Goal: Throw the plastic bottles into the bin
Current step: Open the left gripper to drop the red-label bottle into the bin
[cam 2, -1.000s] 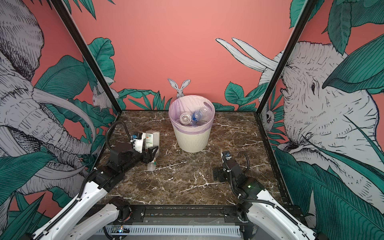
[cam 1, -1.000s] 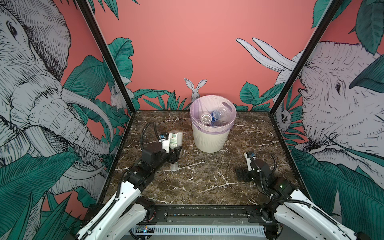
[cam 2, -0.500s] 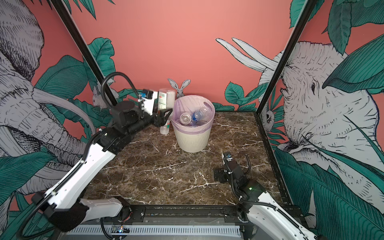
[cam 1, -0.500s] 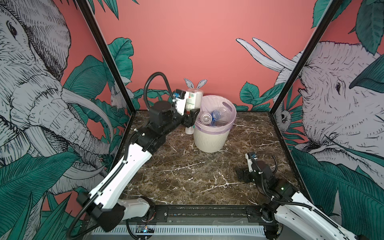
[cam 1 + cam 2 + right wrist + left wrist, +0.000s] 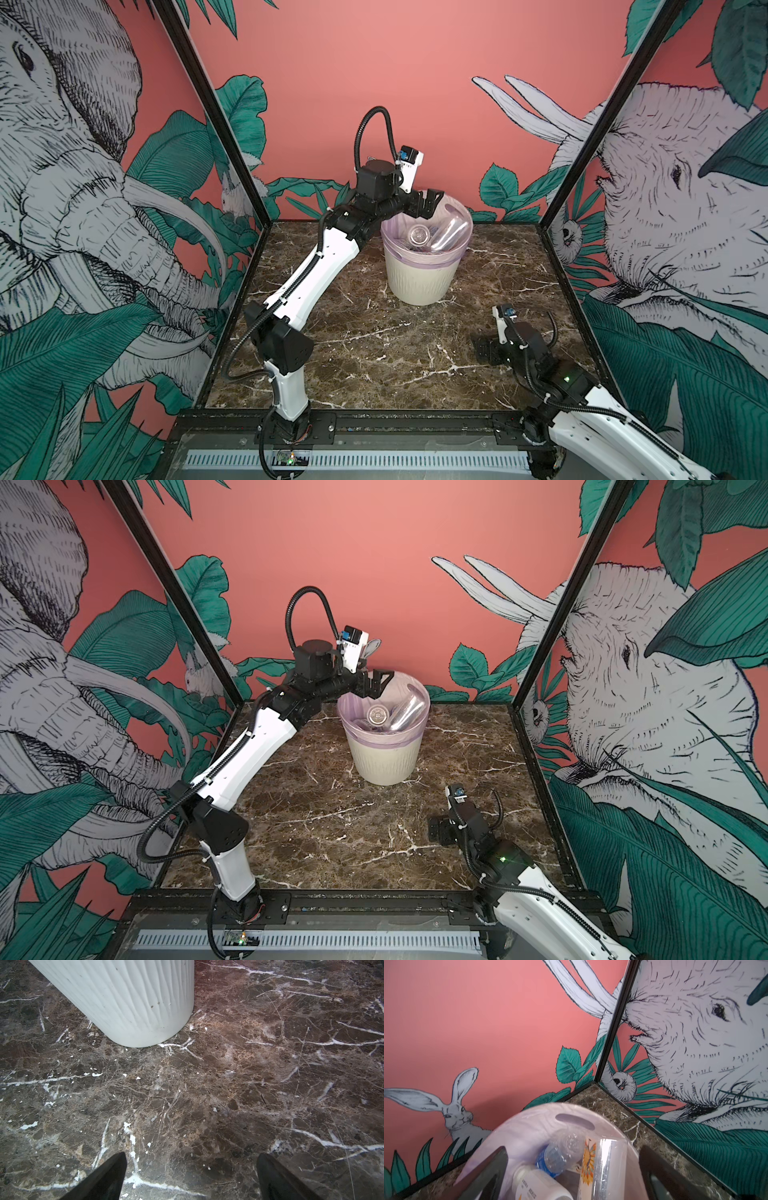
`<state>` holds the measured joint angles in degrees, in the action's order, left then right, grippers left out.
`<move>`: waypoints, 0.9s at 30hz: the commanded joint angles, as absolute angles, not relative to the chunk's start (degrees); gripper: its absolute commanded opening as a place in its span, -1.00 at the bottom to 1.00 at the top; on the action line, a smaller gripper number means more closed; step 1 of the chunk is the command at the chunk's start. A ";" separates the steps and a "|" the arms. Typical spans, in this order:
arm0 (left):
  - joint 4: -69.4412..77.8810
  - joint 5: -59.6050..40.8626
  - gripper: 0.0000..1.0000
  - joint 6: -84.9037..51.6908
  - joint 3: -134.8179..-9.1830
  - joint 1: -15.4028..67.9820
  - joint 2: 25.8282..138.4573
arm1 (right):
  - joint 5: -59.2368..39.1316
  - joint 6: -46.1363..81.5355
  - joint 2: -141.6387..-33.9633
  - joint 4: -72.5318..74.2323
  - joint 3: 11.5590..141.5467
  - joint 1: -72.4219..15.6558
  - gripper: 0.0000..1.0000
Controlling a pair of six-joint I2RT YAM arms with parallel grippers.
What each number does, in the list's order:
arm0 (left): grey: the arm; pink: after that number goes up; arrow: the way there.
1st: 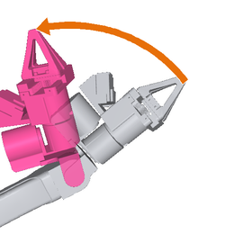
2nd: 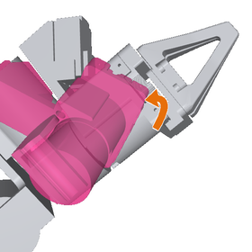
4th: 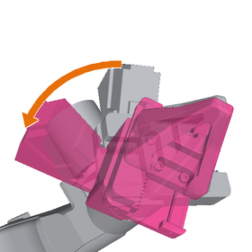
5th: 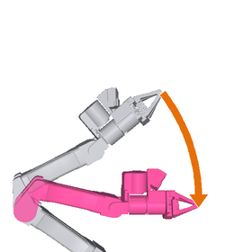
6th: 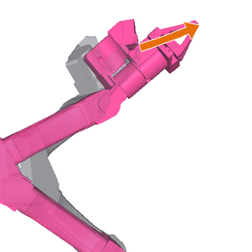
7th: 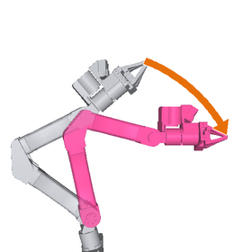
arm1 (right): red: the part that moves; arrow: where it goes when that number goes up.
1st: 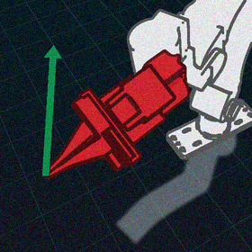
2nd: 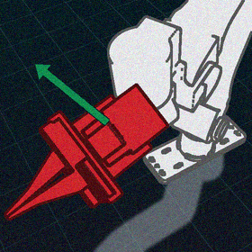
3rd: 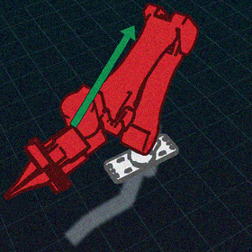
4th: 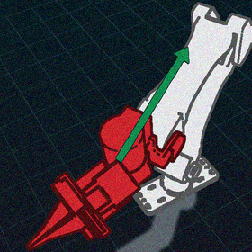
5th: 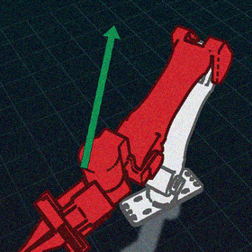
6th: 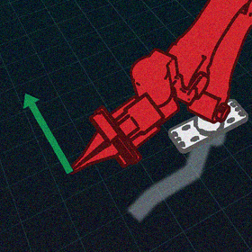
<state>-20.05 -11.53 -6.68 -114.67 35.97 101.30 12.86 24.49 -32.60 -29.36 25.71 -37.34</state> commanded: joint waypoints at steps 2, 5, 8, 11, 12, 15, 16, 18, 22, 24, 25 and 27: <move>-16.29 -10.28 0.99 -5.19 -108.94 36.04 90.62 | 13.49 25.23 -32.43 -28.21 25.39 -37.09 0.99; -16.15 -9.38 0.99 -4.78 -105.00 36.07 86.97 | 13.67 25.22 -32.61 -28.53 25.64 -37.12 0.99; -17.76 -7.76 0.99 -3.55 -102.13 36.04 83.75 | 14.10 25.22 -32.52 -28.76 26.08 -37.09 0.99; -18.99 -6.70 0.99 -3.07 -98.32 35.33 80.57 | 14.32 25.27 -33.18 -29.19 27.32 -37.09 0.99; -18.78 -6.77 0.99 -3.41 -96.47 34.75 79.25 | 14.47 25.23 -33.67 -29.37 28.01 -37.09 0.99; -18.46 -7.18 0.99 -5.41 -90.74 32.04 75.07 | 15.45 25.23 -35.84 -30.34 30.47 -37.02 0.99; -18.01 -7.85 0.99 -6.50 -88.58 30.64 73.52 | 15.85 25.24 -37.00 -30.83 31.54 -36.96 0.99; -17.50 -8.70 0.99 -8.18 -84.79 28.13 70.66 | 16.30 25.22 -39.37 -31.56 33.52 -36.67 0.99; -20.00 -5.43 0.99 -8.02 -79.08 25.81 66.07 | 16.61 25.05 -43.57 -33.17 37.69 -35.20 0.99; -20.59 -3.56 0.99 -7.91 -75.96 25.34 64.03 | 16.38 24.90 -44.93 -33.48 39.24 -34.08 0.99; -20.48 -2.26 0.99 -8.16 -74.15 25.00 62.91 | 15.93 24.75 -45.52 -33.62 39.97 -33.19 0.99; -20.36 0.37 0.99 -9.12 -70.49 24.47 60.85 | 15.17 24.53 -46.75 -33.99 41.39 -31.49 0.99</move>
